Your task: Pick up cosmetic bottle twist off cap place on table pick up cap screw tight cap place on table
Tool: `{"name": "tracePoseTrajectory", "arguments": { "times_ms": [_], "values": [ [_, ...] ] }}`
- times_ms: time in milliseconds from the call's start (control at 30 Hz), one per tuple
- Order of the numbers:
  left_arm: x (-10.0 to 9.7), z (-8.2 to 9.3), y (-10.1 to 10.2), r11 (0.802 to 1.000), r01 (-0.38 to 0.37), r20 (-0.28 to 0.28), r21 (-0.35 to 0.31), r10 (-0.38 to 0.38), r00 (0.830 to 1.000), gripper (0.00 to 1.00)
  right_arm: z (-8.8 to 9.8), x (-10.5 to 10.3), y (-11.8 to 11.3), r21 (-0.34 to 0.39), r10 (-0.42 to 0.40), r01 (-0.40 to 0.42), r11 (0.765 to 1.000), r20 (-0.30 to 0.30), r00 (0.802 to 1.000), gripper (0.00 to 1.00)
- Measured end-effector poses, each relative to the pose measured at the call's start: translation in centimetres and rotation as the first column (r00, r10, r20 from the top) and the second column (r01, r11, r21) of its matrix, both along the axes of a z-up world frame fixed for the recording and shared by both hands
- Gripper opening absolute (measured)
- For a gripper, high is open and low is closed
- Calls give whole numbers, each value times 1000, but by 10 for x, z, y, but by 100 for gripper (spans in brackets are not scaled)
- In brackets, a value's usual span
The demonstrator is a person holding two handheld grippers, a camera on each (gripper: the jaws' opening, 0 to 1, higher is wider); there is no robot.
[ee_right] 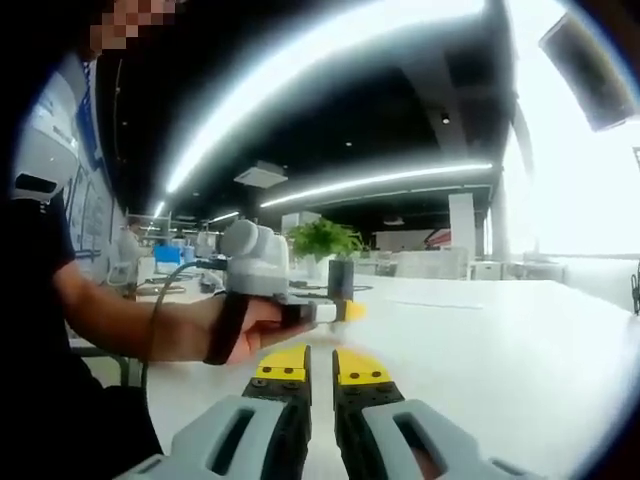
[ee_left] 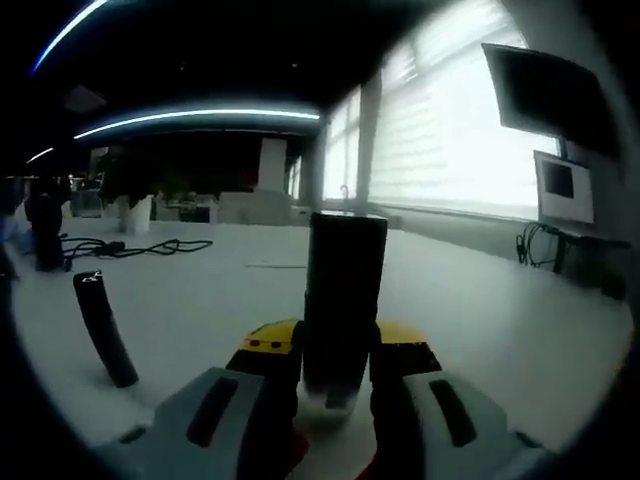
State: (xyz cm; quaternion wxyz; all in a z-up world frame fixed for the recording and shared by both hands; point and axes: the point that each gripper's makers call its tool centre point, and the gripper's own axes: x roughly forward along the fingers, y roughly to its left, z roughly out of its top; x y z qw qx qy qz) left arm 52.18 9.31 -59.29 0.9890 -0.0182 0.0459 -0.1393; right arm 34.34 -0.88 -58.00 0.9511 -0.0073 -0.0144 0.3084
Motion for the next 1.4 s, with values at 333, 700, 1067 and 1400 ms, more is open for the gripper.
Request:
{"name": "tracePoseTrajectory", "arguments": {
  "times_ms": [333, 700, 1067, 1400],
  "values": [
    [1, -7, -2, 1000, 15, -13, -8, -15, 1000, 19, -2, -2, -2, 1, 0, 0, 1000, -2, 1000, 3],
    [-3, -19, 0, 1000, 19, -33, 4, -19, 999, 19, -2, -2, 0, 7, 5, -5, 1000, -2, 1000, 3],
    [-5, -19, -2, 998, 35, -24, 45, -34, 999, 15, -3, -3, 1, 9, 5, -5, 1000, -5, 1000, 2],
    [-6, -15, -9, 995, 93, -10, 35, -93, 996, 13, 0, -3, -1, 6, -5, 5, 1000, -3, 1000, 2]
  ]
}}
